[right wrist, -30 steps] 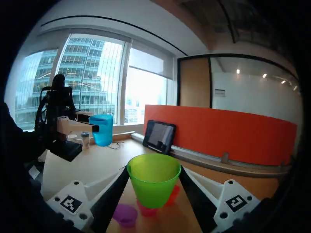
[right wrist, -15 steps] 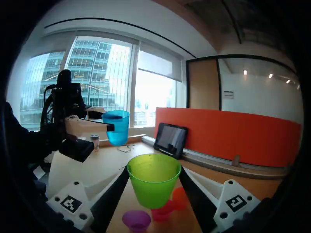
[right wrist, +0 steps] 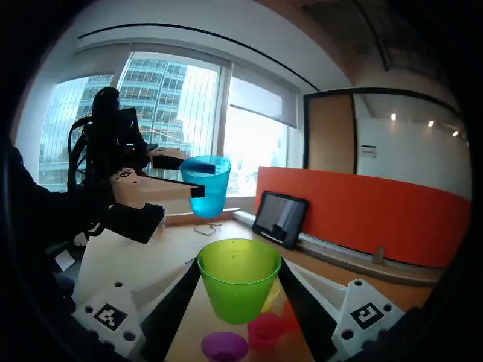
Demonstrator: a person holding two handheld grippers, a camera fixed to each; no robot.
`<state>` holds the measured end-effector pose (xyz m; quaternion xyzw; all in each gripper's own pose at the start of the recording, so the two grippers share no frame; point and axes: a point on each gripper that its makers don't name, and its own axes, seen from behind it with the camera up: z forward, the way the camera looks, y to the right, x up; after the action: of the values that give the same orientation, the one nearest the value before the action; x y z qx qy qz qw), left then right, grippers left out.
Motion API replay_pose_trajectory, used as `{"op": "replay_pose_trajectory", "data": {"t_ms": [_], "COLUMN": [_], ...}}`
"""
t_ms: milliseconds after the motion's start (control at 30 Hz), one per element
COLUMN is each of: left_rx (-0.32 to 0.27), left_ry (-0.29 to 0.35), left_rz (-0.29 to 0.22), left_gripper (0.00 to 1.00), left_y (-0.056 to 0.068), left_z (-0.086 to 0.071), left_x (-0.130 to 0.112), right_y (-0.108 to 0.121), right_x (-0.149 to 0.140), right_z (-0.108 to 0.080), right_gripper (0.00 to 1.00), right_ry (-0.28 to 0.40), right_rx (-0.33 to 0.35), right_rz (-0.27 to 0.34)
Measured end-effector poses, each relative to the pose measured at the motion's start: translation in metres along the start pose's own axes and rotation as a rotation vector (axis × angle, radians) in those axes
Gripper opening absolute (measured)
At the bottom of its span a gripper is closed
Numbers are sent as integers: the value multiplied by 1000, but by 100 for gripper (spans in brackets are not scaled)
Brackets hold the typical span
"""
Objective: Pour water
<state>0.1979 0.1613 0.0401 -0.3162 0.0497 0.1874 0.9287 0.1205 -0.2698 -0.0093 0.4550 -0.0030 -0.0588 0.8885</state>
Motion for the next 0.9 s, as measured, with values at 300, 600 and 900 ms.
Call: {"op": "replay_pose_trajectory", "data": {"t_ms": [300, 600, 900], "left_rx": [27, 43, 55], "left_ry": [9, 24, 23], "left_rz": [137, 273, 374], "left_gripper": [86, 86, 86], "left_y": [-2, 0, 5], "left_z": [3, -1, 0], "left_x": [15, 34, 45], "right_y": [-11, -21, -28], "right_x": [-1, -2, -6], "right_z": [10, 18, 24], "right_gripper": [93, 93, 93], "right_ry": [0, 0, 2], "right_rx": [25, 46, 63], "right_rz": [-1, -2, 4]}}
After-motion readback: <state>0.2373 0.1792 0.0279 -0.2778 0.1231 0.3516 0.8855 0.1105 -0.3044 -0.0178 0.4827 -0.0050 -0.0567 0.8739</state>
